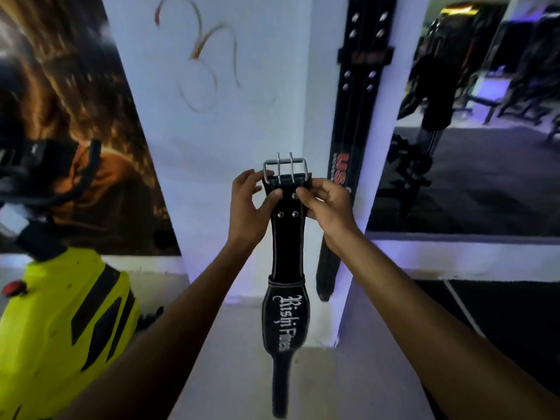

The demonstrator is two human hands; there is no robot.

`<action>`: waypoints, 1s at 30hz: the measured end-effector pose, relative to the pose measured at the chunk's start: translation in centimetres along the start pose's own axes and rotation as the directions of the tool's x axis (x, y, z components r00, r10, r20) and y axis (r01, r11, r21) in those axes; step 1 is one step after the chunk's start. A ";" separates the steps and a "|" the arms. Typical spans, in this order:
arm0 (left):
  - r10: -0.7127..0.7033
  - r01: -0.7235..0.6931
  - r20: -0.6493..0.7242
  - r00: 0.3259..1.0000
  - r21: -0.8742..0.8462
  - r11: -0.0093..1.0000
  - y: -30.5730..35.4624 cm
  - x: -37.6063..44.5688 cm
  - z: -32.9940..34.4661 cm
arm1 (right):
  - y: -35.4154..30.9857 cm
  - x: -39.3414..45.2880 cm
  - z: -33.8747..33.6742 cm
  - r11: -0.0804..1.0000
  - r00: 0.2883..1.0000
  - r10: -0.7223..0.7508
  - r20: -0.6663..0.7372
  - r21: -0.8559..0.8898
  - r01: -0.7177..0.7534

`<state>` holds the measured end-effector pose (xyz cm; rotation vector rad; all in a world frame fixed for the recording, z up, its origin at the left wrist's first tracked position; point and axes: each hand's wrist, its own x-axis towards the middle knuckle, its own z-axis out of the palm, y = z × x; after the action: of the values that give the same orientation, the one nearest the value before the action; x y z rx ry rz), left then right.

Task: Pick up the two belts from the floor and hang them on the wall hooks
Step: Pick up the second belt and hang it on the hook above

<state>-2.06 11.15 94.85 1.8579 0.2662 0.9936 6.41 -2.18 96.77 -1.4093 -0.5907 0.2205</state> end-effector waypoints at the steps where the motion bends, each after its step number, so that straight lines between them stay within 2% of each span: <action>1: 0.024 -0.024 -0.013 1.000 -0.021 0.999 1.5 0.8 0.8 | -1.7 0.4 -0.9 1.000 1.000 -0.025 -0.014 0.007 0.025; 5: 0.116 -0.114 0.005 0.993 -0.147 0.983 7.6 3.3 4.3 | -7.3 2.1 -5.5 0.994 0.994 -0.110 0.002 0.025 0.110; 11: 0.199 -0.202 -0.035 0.979 -0.226 0.953 15.1 6.8 10.4 | -14.0 5.3 -12.8 0.978 0.977 -0.208 0.049 0.027 0.207; 17: 0.225 -0.239 -0.081 0.971 -0.263 0.935 20.5 10.3 14.1 | -20.0 8.5 -16.7 0.946 0.951 -0.307 0.040 -0.093 0.309; 24: 0.194 -0.197 -0.047 0.980 -0.375 0.906 24.9 14.9 15.7 | -22.9 11.8 -19.1 0.929 0.929 -0.362 0.083 -0.052 0.367; 30: 0.244 -0.255 -0.078 0.966 -0.393 0.883 28.0 19.0 15.6 | -21.4 12.2 -18.8 0.911 0.914 -0.401 0.061 -0.076 0.405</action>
<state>15.07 -2.34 125.03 1.5237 -0.1621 1.1516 22.01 -16.06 119.67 -1.3346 -0.9229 -0.1072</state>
